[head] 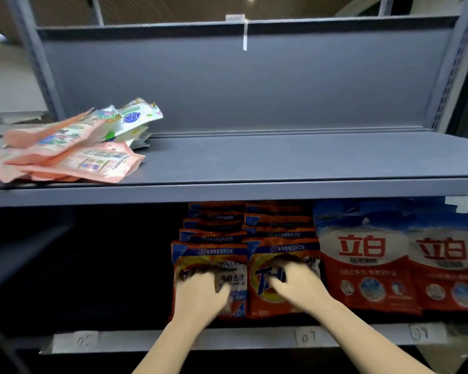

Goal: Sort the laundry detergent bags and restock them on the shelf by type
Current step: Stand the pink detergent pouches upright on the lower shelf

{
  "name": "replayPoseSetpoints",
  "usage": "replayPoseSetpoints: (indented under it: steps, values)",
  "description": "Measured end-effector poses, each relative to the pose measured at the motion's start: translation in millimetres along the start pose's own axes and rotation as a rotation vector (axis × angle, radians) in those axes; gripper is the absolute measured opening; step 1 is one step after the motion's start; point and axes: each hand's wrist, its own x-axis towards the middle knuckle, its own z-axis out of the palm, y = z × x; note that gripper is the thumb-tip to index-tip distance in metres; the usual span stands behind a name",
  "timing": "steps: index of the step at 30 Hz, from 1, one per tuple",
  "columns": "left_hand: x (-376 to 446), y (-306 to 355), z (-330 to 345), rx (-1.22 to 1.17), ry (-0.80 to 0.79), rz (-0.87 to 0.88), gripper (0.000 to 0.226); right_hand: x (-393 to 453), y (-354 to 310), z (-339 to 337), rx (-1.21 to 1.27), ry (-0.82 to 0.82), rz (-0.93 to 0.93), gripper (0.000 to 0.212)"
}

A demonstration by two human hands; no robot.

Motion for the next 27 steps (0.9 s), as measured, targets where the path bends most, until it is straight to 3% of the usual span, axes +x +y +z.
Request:
replayPoseSetpoints:
  steps: [6, 12, 16, 21, 27]
  values:
    - [-4, -14, -94, -0.153, 0.569, 0.229, 0.029, -7, -74, -50, 0.045, 0.462, -0.401, 0.036]
    - [26, -61, -187, -0.204, 0.885, 0.088, 0.029, 9, -160, -103, 0.218, 0.682, -0.566, 0.034]
    - [51, -118, -232, -0.226, 0.929, -0.076, 0.032, 43, -219, -114, 0.297, 0.588, -0.428, 0.024]
    - [81, -199, -263, -0.159, 0.714, -0.249, 0.025, 96, -283, -96, 0.462, 0.366, -0.287, 0.015]
    - [114, -260, -281, -0.126, 0.54, -0.233, 0.035, 141, -322, -67, 0.419, 0.411, -0.131, 0.021]
